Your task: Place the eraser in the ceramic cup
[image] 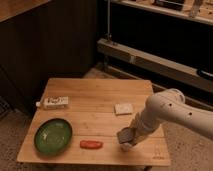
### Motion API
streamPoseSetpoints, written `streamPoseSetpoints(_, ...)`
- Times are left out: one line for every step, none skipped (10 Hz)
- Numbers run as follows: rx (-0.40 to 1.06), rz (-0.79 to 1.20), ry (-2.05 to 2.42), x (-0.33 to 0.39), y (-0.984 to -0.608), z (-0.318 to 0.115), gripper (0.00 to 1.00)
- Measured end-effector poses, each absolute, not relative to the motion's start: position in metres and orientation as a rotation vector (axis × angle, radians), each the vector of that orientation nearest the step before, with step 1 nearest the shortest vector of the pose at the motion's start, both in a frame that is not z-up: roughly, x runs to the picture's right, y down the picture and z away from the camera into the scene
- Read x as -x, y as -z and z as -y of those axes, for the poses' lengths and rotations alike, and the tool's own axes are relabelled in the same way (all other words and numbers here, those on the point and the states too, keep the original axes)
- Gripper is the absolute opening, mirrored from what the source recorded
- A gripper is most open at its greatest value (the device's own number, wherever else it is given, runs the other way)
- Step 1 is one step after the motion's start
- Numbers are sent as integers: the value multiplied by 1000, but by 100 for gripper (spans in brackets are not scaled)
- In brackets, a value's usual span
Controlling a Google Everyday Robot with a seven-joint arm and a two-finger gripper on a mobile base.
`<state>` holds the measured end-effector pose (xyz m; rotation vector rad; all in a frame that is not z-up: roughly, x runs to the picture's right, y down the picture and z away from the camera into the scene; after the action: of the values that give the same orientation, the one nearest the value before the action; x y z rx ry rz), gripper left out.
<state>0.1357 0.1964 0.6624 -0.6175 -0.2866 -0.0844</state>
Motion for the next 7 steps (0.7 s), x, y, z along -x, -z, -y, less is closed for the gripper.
streamPoseSetpoints(618, 287, 85, -136, -663, -197, 4)
streamPoseSetpoints(617, 287, 86, -136, -663, -197, 4)
streamPoseSetpoints(617, 288, 86, -136, -663, -197, 4)
streamPoseSetpoints(617, 288, 87, -136, -664, -197, 4)
streamPoseSetpoints(617, 289, 87, -136, -664, -198, 4)
streamPoseSetpoints(617, 289, 87, -136, -664, -198, 4)
streamPoseSetpoints(617, 289, 87, -136, -664, -198, 4)
